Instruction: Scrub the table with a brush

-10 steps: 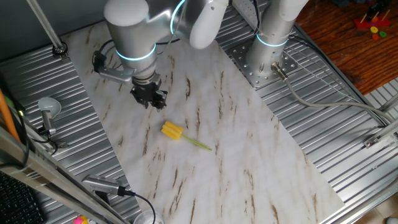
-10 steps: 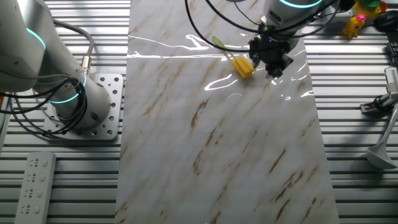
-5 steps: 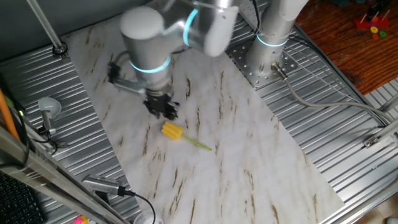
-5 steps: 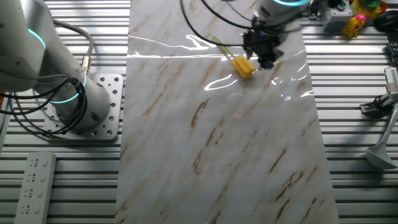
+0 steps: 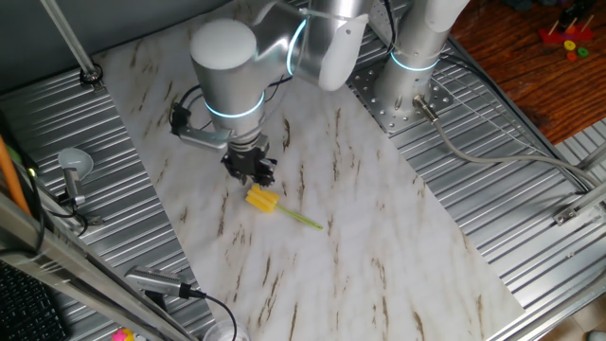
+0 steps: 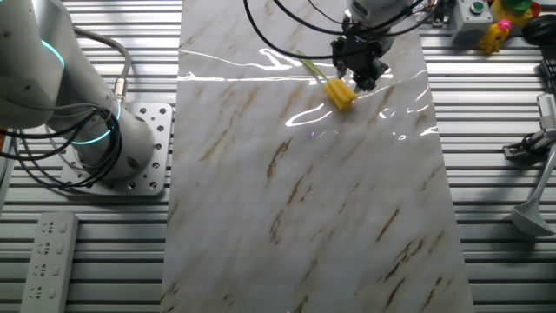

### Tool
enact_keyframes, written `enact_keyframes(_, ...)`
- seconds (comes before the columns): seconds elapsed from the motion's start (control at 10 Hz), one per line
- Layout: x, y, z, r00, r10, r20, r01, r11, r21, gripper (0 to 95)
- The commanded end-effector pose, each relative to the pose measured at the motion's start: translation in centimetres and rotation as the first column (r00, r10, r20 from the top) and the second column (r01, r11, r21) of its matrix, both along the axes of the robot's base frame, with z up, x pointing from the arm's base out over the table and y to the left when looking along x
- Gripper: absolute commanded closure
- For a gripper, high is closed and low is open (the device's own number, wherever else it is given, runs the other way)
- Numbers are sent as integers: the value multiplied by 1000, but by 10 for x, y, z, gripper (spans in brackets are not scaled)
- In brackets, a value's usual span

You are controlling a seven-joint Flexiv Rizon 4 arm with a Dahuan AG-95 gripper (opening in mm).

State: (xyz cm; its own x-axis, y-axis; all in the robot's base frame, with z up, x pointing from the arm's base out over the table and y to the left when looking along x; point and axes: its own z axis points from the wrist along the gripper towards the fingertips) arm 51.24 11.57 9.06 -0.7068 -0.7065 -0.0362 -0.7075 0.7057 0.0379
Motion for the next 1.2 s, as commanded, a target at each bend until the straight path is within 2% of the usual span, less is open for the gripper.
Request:
enact_keyframes(0.1, 0, 0, 0, 1000, 28, 0, -28, 1000, 2, 570)
enact_keyframes(0.3, -3, 15, -7, 998, 57, 3, -57, 998, 16, 570)
enact_keyframes(0.8, -15, 49, -19, 980, 199, 12, -199, 980, -11, 570)
enact_keyframes(1.0, -15, 49, -19, 975, 220, 25, -219, 975, -37, 570)
enact_keyframes(1.2, -15, 49, -19, 972, 232, 27, -230, 972, -43, 570)
